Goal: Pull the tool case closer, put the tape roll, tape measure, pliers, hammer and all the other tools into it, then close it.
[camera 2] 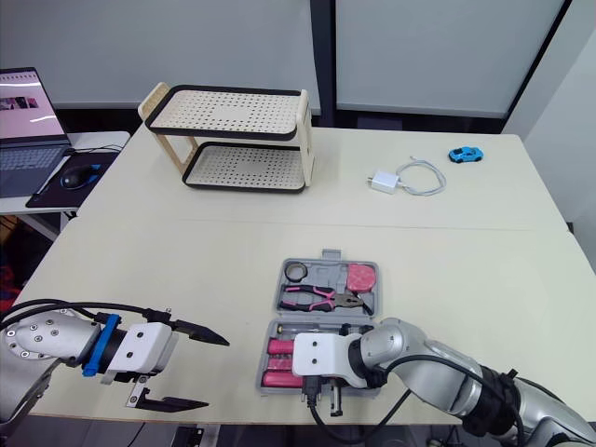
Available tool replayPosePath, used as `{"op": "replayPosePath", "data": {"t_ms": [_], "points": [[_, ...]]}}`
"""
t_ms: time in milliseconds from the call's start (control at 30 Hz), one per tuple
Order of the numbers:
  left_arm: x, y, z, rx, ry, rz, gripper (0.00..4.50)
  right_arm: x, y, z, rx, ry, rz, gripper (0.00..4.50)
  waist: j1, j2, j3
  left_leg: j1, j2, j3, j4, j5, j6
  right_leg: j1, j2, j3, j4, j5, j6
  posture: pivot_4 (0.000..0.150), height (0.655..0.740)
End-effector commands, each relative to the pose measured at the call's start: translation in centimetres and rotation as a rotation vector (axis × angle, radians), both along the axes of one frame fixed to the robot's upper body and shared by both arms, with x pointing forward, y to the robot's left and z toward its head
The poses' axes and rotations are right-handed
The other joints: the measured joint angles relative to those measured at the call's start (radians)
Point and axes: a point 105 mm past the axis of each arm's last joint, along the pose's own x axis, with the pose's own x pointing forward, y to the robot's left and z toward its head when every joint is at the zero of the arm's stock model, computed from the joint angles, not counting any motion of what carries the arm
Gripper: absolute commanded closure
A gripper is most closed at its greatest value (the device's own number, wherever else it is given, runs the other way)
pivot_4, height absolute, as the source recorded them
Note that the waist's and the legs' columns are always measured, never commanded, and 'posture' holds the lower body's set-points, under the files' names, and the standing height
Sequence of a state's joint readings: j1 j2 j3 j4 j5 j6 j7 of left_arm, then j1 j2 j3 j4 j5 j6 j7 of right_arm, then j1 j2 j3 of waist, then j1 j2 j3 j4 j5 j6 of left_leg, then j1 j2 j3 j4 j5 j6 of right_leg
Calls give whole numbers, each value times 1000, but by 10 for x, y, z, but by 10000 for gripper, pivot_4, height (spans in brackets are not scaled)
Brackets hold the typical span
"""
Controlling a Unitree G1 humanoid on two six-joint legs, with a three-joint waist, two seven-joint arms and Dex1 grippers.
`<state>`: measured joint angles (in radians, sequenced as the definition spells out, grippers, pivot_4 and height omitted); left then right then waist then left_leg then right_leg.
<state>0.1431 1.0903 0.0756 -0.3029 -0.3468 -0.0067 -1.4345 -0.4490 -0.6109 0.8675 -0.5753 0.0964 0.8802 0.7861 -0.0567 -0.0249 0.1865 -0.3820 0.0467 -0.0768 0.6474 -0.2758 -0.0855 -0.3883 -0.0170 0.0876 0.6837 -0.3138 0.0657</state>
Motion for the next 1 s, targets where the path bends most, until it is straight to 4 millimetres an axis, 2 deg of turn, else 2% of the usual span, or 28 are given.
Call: {"op": "replayPosePath", "data": {"t_ms": [33, 167, 267, 400, 500, 567, 667, 733, 767, 867, 933, 1000], "points": [[-1, -3, 2, -11, -6, -10, 0, -3, 1, -3, -2, -3, 23, 44726, 0, 0, 0, 0, 0, 0, 0, 0, 0, 0, 0, 0, 0, 0, 0, 1500, 7350], [-1, -3, 1, -13, -5, -2, 0, -3, -3, -11, -25, -1, 23, 44726, 0, 0, 0, 0, 0, 0, 0, 0, 0, 0, 0, 0, 0, 0, 0, 1500, 7350], [1, -1, 0, -15, -4, 20, 0, -3, -1, -10, -14, -14, 31, 44726, 0, 0, 0, 0, 0, 0, 0, 0, 0, 0, 0, 0, 0, 0, 0, 1500, 7350], [9, 7, -1, -59, 5, 121, 0, 3, 9, 21, 122, -46, 24, 44726, 0, 0, 0, 1, 0, 0, 0, 0, 0, 0, 0, 0, 1, 0, 0, 1500, 7350], [23, 13, 3, -125, 8, 264, 0, 6, 2, 50, 226, -66, -12, 44726, 2, 0, 0, 0, 0, 0, 1, 0, 0, 0, 0, 0, 2, 0, 0, 1500, 7350], [36, 18, 7, -165, -13, 366, 0, 8, -14, 66, 277, -99, -46, 44726, 11, 0, 0, 0, 0, -1, 2, 0, 0, 1, 0, -1, 3, 0, 0, 1500, 7350], [48, 21, 7, -207, -25, 453, 0, 10, -40, 73, 304, -137, -106, 44726, 19, -2, -1, 0, -1, -2, 4, 0, 0, 2, 0, -2, 4, 0, 0, 1500, 7350], [54, 21, 2, -242, -17, 494, 0, 17, -75, 70, 264, -176, -185, 44726, 24, -1, -2, 0, -1, -2, 5, 0, 0, 2, 0, -2, 5, 0, 0, 1500, 7350], [57, 20, 0, -260, -17, 511, 1760, 21, -93, 67, 232, -189, -225, 44927, 25, -1, -2, 1, -1, -2, 7, 0, 0, 3, 0, -2, 6, 0, 0, 1500, 7350], [63, 21, -10, -281, 5, 531, 8448, 28, -129, 58, 179, -197, -301, 45000, 25, -2, -2, 2, -1, -2, 13, 0, 0, 6, 0, -2, 7, 0, 0, 1500, 7350], [67, 22, -19, -268, -1, 523, 14444, 34, -143, 48, 145, -209, -324, 45000, 17, -2, -2, 3, 0, -2, 14, 0, 0, 8, 1, -1, 6, 0, 0, 1500, 7350], [72, 25, -27, -261, -3, 527, 21080, 40, -150, 39, 131, -207, -348, 45000, 12, -2, -2, 5, 1, -2, 13, 0, 0, 9, 3, 1, 6, 0, 0, 1500, 7350]]}}
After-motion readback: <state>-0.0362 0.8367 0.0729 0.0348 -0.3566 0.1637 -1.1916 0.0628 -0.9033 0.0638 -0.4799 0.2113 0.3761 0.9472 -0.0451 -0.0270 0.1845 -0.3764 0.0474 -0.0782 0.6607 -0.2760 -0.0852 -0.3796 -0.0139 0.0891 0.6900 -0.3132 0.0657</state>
